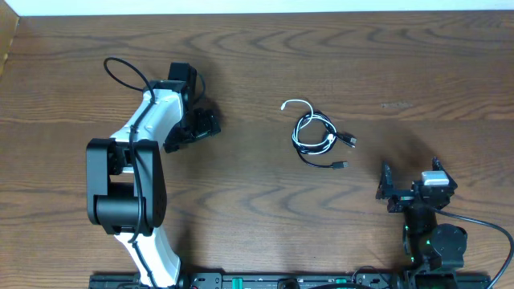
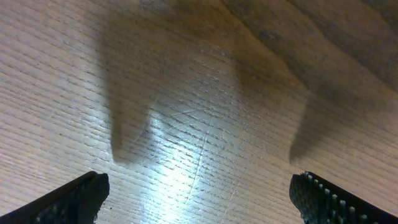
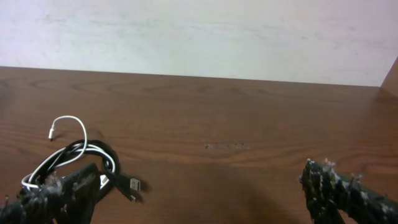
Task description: Untangle cables
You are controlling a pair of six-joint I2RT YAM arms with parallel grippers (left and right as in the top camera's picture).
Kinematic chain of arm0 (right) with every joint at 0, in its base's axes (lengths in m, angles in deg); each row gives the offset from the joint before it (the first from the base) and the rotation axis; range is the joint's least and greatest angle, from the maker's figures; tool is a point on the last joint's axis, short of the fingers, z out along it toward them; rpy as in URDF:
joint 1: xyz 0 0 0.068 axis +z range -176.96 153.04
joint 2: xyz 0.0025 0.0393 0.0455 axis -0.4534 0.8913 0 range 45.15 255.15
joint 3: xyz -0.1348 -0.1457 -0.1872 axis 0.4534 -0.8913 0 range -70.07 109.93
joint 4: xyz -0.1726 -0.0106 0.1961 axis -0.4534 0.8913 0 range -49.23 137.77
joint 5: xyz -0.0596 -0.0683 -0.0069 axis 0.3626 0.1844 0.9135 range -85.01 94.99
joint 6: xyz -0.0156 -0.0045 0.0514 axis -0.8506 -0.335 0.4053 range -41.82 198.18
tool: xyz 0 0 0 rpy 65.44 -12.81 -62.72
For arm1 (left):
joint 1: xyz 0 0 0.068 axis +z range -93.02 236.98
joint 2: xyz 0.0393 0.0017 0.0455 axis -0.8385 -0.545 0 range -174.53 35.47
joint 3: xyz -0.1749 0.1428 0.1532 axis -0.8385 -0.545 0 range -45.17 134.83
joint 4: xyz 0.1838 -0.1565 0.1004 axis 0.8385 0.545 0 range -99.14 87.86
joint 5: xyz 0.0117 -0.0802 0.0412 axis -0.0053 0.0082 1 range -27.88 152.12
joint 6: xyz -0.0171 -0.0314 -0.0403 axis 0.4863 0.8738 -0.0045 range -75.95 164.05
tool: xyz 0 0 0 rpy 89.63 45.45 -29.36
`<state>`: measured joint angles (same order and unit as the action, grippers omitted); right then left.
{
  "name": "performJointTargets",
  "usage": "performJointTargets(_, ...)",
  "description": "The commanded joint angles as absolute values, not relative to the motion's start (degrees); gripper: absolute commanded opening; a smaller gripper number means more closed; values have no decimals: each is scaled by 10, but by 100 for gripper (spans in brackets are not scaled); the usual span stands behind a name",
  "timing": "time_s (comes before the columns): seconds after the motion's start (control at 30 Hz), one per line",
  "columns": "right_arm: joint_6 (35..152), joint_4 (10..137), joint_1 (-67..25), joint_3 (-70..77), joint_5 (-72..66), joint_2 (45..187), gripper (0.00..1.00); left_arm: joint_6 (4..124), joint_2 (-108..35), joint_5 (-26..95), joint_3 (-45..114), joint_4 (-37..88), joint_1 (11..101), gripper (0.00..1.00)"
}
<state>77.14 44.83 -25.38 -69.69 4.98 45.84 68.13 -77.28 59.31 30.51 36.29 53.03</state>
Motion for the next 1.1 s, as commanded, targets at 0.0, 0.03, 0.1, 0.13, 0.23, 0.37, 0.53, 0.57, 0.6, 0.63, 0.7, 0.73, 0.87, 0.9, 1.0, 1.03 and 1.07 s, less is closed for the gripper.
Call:
performJointTargets(0.0, 775, 451, -250, -698, 50, 457, 99, 681, -766, 602, 316, 364, 531, 98)
performJointTargets(0.03, 775, 451, -250, -698, 50, 457, 99, 681, -766, 602, 316, 364, 531, 98)
performJointTargets(0.1, 775, 451, -250, -698, 50, 457, 99, 681, -766, 602, 316, 364, 531, 98)
performJointTargets(0.13, 775, 451, -250, -698, 50, 457, 99, 681, -766, 602, 316, 364, 531, 98)
performJointTargets(0.23, 775, 451, -250, -698, 50, 457, 99, 681, -766, 602, 316, 364, 531, 98)
performJointTargets(0.37, 775, 451, -250, -698, 50, 457, 99, 681, -766, 602, 316, 364, 531, 98)
performJointTargets(0.53, 775, 451, -250, -698, 37, 457, 99, 681, -766, 602, 316, 364, 531, 98)
performJointTargets(0.57, 775, 451, -250, -698, 38, 457, 99, 681, -766, 602, 316, 364, 531, 98)
performJointTargets(0.6, 775, 451, -250, -698, 38, 457, 99, 681, -766, 602, 316, 364, 531, 98)
performJointTargets(0.63, 775, 451, -250, -698, 38, 457, 99, 681, -766, 602, 316, 364, 531, 98)
performJointTargets(0.7, 779, 447, -250, -698, 26, 457, 99, 681, -766, 602, 316, 364, 531, 98)
performJointTargets(0.73, 779, 440, -250, -698, 17, 457, 99, 681, -766, 602, 316, 364, 531, 98)
performJointTargets(0.87, 771, 418, -250, -697, -57, 457, 99, 681, -766, 602, 316, 364, 531, 98)
performJointTargets(0.9, 771, 418, -250, -696, -61, 457, 99, 681, -766, 602, 316, 364, 531, 98)
performJointTargets(1.0, 771, 424, -250, -682, -61, 459, 99, 681, -766, 602, 316, 364, 531, 98)
performJointTargets(1.03, 771, 430, -250, -673, -61, 460, 99, 681, -766, 602, 316, 364, 531, 98)
performJointTargets(1.07, 771, 437, -250, -662, -61, 462, 99, 681, -766, 602, 316, 364, 531, 98)
